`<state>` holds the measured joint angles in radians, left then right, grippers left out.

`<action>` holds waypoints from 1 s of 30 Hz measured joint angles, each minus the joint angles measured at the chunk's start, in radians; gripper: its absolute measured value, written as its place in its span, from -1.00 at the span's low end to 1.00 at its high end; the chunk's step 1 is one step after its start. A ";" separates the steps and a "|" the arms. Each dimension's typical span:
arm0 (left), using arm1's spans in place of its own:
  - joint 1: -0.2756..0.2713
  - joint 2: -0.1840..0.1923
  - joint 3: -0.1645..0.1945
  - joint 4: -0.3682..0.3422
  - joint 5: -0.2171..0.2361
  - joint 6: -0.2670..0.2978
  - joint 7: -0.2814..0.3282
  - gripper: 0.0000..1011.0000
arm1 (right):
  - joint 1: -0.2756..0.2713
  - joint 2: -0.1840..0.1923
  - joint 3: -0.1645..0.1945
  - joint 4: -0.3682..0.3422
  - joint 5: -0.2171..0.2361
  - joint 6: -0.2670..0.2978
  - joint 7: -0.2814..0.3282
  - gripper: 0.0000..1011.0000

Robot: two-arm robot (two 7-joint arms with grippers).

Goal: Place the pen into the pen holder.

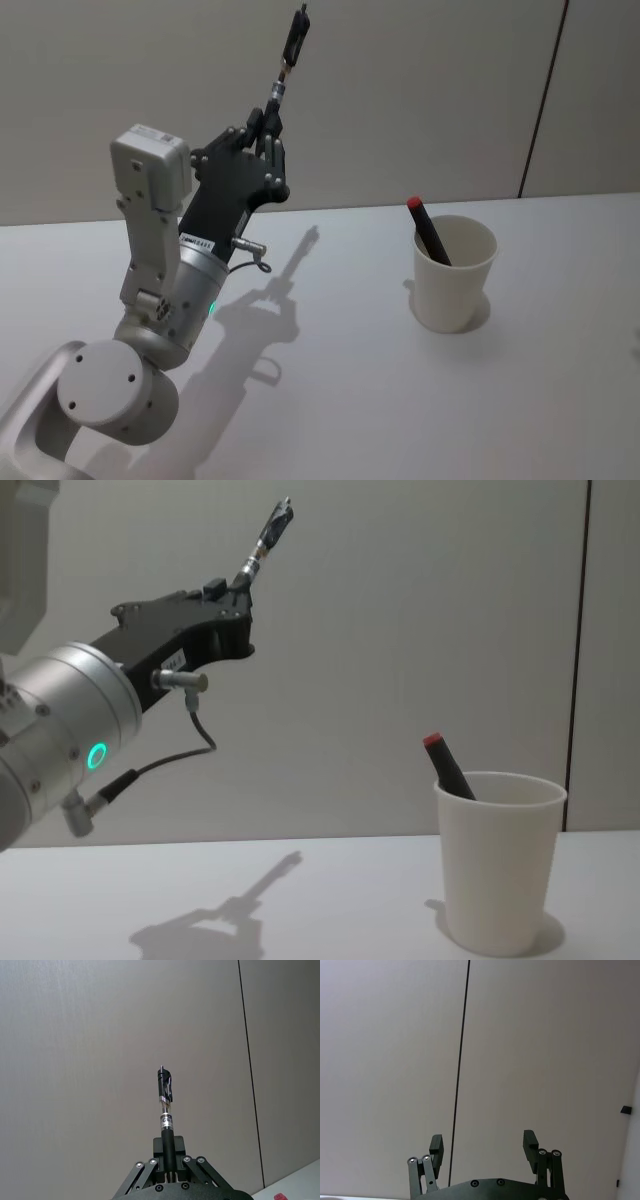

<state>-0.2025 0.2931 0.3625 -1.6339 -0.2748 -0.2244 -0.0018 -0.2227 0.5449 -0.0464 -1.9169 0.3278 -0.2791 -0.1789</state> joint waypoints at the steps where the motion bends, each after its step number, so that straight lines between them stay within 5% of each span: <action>1: -0.002 -0.001 -0.001 0.000 0.000 -0.004 -0.001 -0.76 | 0.000 0.000 0.000 0.000 0.000 0.000 0.000 0.98; 30: -0.013 -0.006 -0.008 0.002 0.000 -0.034 -0.005 -0.76 | 0.004 -0.002 0.002 -0.001 0.012 0.006 0.016 0.98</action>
<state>-0.2157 0.2871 0.3549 -1.6316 -0.2745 -0.2580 -0.0071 -0.2190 0.5428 -0.0447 -1.9177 0.3396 -0.2728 -0.1633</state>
